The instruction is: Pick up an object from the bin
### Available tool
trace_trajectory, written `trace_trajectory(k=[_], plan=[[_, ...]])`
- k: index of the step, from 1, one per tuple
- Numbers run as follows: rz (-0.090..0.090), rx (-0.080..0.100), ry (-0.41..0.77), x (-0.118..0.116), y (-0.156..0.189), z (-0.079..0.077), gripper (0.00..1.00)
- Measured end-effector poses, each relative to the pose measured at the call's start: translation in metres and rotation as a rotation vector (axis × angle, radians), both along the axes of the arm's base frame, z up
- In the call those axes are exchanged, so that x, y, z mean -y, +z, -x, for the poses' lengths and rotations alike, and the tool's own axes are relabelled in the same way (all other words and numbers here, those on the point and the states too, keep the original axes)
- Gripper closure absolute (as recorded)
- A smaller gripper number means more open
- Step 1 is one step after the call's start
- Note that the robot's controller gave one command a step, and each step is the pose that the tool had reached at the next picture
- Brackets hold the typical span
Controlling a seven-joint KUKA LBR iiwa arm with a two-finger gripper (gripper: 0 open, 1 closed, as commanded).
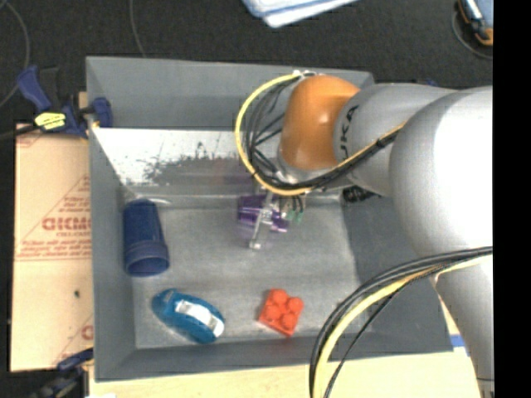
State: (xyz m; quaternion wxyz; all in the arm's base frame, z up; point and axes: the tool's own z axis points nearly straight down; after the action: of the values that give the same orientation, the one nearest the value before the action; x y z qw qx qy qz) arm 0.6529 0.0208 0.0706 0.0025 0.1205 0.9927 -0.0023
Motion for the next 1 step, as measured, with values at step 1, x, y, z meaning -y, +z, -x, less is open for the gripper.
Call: trace_trajectory(k=[1], plan=[[-0.005,0.006,-0.013,-0.0070,0.0009,-0.0018,1.00]])
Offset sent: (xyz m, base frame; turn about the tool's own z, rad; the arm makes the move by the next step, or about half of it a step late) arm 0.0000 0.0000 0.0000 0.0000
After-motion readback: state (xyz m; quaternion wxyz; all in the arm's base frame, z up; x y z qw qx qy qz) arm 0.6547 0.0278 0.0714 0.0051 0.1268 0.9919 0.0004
